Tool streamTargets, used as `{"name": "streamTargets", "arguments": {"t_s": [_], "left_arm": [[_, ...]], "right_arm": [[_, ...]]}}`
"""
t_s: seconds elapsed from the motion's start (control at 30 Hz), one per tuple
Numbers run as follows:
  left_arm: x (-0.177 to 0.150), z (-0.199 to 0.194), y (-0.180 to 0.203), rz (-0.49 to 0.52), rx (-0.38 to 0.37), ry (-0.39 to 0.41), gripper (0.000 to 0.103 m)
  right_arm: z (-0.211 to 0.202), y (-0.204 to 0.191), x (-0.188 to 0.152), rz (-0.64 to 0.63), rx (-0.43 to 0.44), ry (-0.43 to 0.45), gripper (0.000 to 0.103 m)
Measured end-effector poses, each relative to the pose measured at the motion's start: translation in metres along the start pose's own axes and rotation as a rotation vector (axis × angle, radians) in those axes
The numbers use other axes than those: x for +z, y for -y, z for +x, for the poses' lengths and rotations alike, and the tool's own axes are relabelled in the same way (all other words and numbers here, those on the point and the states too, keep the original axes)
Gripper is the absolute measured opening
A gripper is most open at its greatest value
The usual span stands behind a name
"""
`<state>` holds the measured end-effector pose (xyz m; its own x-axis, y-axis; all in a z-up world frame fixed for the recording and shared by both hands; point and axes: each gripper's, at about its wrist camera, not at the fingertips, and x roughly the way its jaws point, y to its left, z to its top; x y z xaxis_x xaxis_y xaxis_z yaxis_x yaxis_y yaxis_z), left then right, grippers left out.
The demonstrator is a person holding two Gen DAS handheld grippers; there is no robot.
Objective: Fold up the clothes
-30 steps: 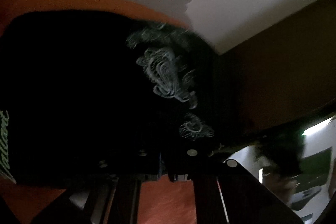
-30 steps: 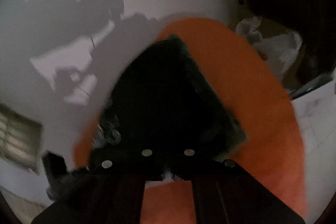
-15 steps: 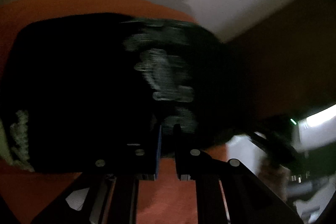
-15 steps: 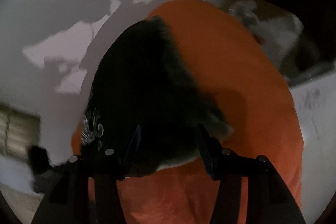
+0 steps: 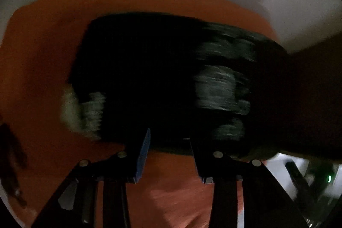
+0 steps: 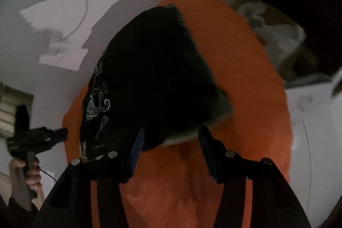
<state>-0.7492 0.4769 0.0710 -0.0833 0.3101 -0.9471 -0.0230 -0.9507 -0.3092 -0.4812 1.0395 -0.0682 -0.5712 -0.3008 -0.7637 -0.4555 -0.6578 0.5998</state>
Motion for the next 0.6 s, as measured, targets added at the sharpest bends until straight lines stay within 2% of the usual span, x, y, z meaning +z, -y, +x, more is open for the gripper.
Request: {"name": "streamTargets", "arguments": {"t_s": [0.03, 0.07, 0.1, 0.13, 0.17, 0.2, 0.37, 0.43, 0.47, 0.5, 0.53, 0.6], "left_arm": [[0.002, -0.011, -0.014, -0.029, -0.002, -0.001, 0.040], [0.009, -0.009, 0.002, 0.002, -0.069, 0.012, 0.040], [0.016, -0.005, 0.023, 0.045, -0.149, 0.027, 0.040], [0.022, 0.000, 0.043, 0.116, -0.189, 0.044, 0.041], [0.027, 0.004, 0.063, 0.192, -0.222, 0.062, 0.047], [0.033, 0.022, 0.081, 0.237, -0.220, 0.057, 0.054], [0.064, 0.120, 0.173, 0.428, -0.179, 0.010, 0.055], [0.067, 0.149, 0.183, 0.484, -0.065, 0.019, 0.054], [0.067, 0.159, 0.183, 0.501, -0.013, 0.027, 0.039], [0.068, 0.162, 0.178, 0.487, 0.020, 0.045, 0.000], [0.070, 0.163, 0.173, 0.467, 0.050, 0.064, 0.000], [0.075, 0.141, 0.151, 0.403, 0.020, 0.121, 0.000]], "right_arm": [[-0.009, 0.002, -0.003, 0.015, 0.008, 0.008, 0.053], [-0.018, 0.003, -0.007, 0.030, 0.017, 0.017, 0.053], [-0.021, 0.002, -0.009, 0.034, 0.026, 0.031, 0.053], [-0.023, -0.001, -0.010, 0.034, 0.035, 0.049, 0.053], [-0.024, -0.004, -0.011, 0.033, 0.045, 0.066, 0.053], [-0.022, -0.007, -0.011, 0.032, 0.051, 0.081, 0.053], [0.006, -0.014, -0.013, 0.048, -0.005, 0.121, 0.053], [0.013, -0.013, -0.020, 0.074, -0.018, 0.131, 0.053], [0.015, -0.014, -0.024, 0.085, -0.026, 0.137, 0.053], [0.016, -0.015, -0.028, 0.096, -0.035, 0.144, 0.053], [0.017, -0.016, -0.032, 0.107, -0.044, 0.151, 0.053], [0.014, -0.018, -0.041, 0.123, -0.060, 0.167, 0.053]]}}
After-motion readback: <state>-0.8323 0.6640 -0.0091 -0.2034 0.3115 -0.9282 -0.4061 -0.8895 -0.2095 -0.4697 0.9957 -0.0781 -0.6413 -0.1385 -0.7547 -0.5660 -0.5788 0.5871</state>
